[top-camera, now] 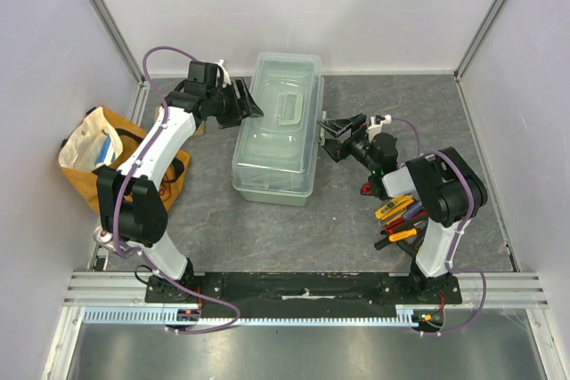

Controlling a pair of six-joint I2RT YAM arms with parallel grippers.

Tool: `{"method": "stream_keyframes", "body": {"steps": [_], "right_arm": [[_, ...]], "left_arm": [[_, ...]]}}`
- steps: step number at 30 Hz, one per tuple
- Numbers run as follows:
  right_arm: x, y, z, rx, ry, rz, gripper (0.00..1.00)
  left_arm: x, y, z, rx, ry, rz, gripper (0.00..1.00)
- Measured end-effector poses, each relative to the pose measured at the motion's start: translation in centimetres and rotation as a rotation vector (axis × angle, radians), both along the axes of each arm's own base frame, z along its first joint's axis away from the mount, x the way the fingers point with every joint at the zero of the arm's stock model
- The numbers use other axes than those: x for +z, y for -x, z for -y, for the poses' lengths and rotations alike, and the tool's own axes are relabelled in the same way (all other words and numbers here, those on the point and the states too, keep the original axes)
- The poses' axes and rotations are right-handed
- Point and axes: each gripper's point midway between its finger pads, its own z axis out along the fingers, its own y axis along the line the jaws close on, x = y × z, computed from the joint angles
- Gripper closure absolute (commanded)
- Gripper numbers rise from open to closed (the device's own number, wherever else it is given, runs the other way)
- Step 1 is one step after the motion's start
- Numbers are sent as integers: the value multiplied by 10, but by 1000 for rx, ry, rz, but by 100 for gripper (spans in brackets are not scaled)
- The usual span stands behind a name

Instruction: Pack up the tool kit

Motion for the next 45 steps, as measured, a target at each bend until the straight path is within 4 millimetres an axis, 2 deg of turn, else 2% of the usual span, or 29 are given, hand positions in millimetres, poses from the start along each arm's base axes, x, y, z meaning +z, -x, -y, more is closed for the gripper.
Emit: {"method": "stream_keyframes", "body": {"steps": [6, 8, 12, 14, 19, 28, 30, 34, 45], "right_arm": [[-5, 2, 2, -12, 71, 1, 23], [-8, 2, 3, -13, 88, -8, 24], [-10, 2, 3, -16, 109, -8, 10], [-9, 2, 3, -16, 110, -4, 7], [-1, 1, 1, -12, 88, 20, 6], [-3, 3, -5, 11, -2, 0, 4], [-3, 3, -5, 12, 3, 7, 7], [-4, 4, -5, 12, 18, 18, 20], [-9, 4, -5, 12, 43, 16, 30]], "left_arm": [[0, 0, 0, 0, 0, 0, 27], [0, 0, 0, -1, 0, 0, 27], [0, 0, 0, -1, -1, 1, 28], [0, 0, 0, -1, -1, 1, 27], [0, 0, -1, -1, -1, 2, 28], [0, -1, -3, -2, -5, 7, 28], [0, -1, -3, -2, -5, 7, 28], [0, -1, -3, -2, -6, 7, 28], [0, -1, -3, -1, -7, 8, 28]]}}
